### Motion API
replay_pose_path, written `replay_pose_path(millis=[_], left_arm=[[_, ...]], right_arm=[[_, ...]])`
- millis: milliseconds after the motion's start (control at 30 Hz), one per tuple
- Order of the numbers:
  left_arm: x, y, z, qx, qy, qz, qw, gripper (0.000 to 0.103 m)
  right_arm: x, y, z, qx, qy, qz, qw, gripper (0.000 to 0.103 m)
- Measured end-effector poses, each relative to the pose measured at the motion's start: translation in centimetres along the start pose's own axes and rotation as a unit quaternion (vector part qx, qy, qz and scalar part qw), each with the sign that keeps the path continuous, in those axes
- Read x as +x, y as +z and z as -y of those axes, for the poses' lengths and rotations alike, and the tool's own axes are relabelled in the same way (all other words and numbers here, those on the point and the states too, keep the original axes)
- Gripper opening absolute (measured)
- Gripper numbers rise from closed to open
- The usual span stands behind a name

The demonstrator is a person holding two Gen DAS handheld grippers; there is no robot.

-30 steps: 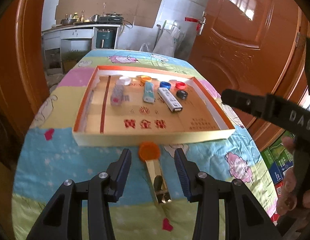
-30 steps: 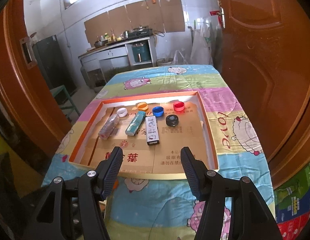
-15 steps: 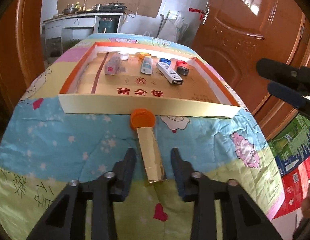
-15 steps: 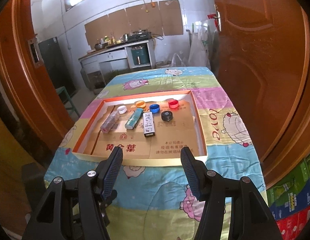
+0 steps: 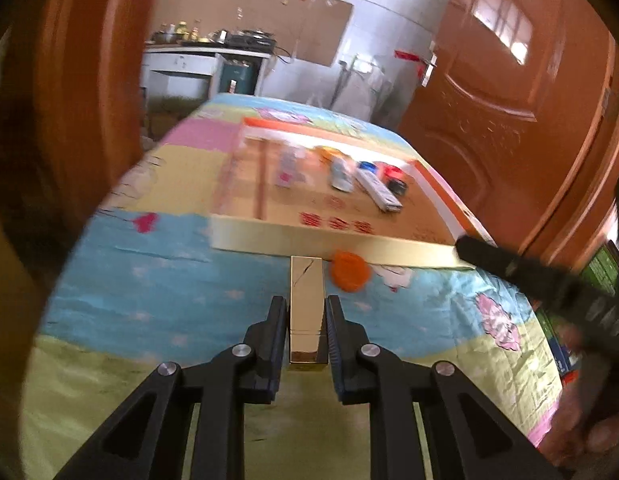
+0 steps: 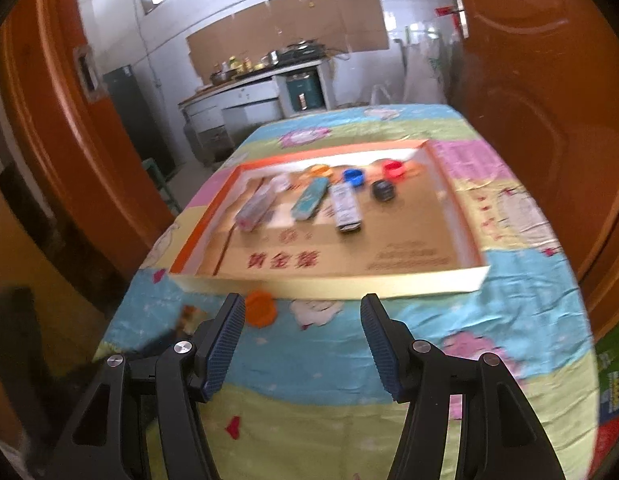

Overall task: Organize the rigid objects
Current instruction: 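Close the left gripper on the gold box while the right grasps the orange cap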

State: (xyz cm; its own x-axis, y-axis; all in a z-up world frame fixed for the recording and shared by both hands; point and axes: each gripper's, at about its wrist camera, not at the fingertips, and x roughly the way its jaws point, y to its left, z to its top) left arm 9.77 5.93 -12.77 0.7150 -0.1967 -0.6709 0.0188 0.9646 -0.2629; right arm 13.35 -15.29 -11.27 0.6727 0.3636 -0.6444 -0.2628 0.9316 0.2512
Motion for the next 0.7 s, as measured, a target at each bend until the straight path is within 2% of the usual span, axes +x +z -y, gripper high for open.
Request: replay_pose_path(millis=[200, 467, 500, 533, 700], left_arm=[[-2.1, 0.8, -3.8, -0.020, 0.031, 0.025, 0.9990, 0.020], [-2.7, 1.1, -5.9, -0.037, 0.015, 0.033, 0.9987, 0.020], [-2.7, 1.1, -5.9, -0.037, 0.013, 0.033, 0.9987, 0.020], [-2.5, 1.2, -5.9, -0.036, 0.010, 0.032, 0.9988, 0.020], [-2.0, 1.3, -6.3, -0.040, 0.006, 0.028, 0.9988, 0.020]], right_arm=[[4.3, -1.3, -3.3, -0.035, 0.006, -0.030, 0.999, 0.062], [8.2, -0.7, -4.6, -0.046, -0.041, -0.053, 0.997, 0.061], [8.5, -0.6, -4.6, -0.045, -0.044, -0.056, 0.996, 0.052], [8.8, -0.6, -4.6, -0.044, -0.047, -0.059, 0.996, 0.033], [9.2, -0.4, -4.6, -0.046, -0.044, -0.070, 0.995, 0.031]])
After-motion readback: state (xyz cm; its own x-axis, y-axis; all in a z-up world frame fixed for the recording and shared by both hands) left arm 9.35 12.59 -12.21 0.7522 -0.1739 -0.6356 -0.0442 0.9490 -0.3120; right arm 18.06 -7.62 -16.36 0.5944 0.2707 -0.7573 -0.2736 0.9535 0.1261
